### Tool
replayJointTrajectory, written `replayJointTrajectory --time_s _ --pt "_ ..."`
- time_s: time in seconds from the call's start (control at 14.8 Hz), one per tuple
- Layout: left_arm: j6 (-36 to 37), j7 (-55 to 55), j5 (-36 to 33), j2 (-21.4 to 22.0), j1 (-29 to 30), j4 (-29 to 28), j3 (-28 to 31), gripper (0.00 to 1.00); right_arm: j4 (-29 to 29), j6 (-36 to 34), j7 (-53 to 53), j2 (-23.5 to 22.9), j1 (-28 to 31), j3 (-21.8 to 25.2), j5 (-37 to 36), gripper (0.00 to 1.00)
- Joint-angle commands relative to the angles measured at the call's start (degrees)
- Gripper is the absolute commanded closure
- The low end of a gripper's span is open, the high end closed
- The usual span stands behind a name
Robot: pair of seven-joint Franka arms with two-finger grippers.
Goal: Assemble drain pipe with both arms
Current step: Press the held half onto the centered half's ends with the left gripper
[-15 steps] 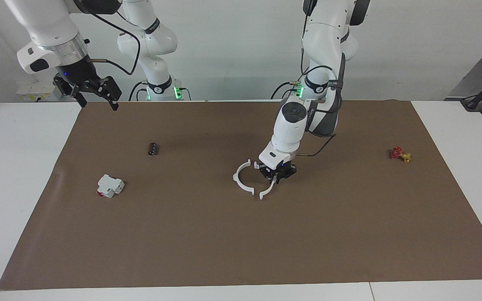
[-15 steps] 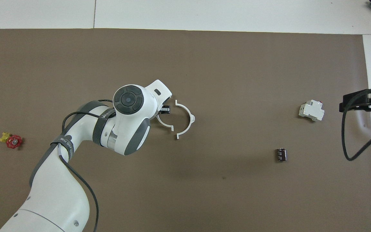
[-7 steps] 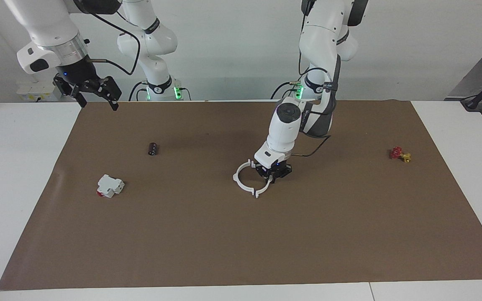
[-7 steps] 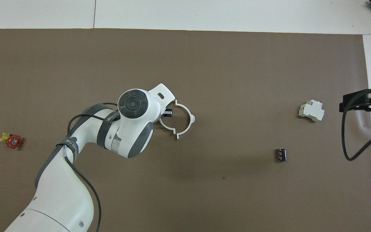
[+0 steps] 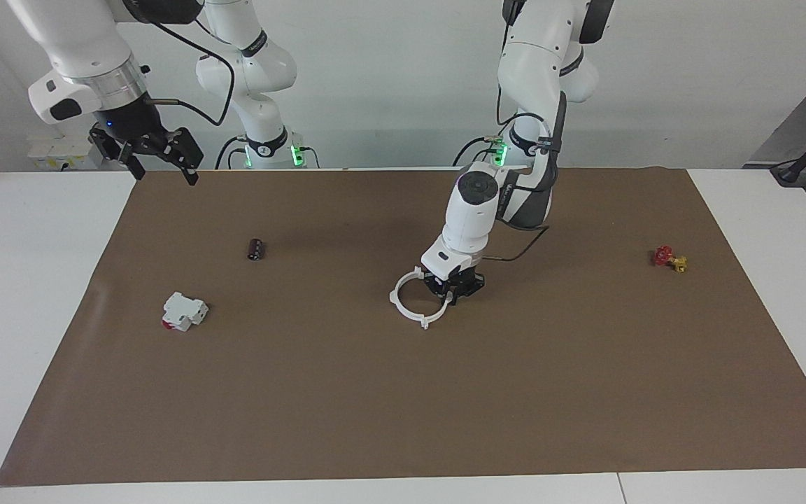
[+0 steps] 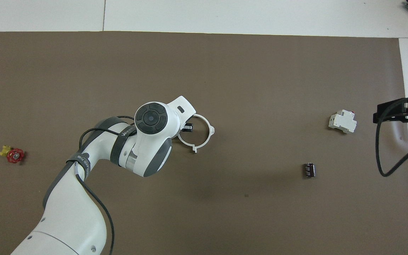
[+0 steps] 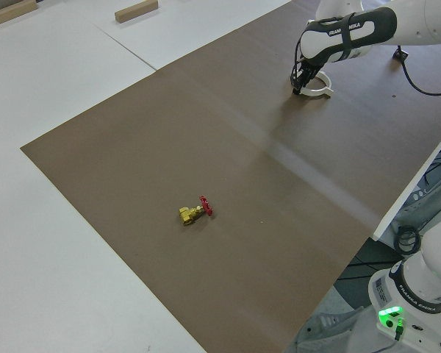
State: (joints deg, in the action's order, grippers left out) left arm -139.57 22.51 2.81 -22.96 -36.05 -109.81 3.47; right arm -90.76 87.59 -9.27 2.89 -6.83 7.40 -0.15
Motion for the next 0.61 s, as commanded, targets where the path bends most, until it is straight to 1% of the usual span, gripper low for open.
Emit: replayJointTrajectory --time_s 0.0,0.54 --pt "-1.06 1.04 -1.14 1.25 -1.57 -2.6 0.84 1.0 -0.48 -0.14 -0.22 0.53 0.24 0.07 1.29 0.0" --pt "-1.15 1.04 -1.14 1.34 -2.01 -3.04 0.84 1.0 -0.56 -0.14 -0.22 0.53 0.24 0.07 1.21 0.0"
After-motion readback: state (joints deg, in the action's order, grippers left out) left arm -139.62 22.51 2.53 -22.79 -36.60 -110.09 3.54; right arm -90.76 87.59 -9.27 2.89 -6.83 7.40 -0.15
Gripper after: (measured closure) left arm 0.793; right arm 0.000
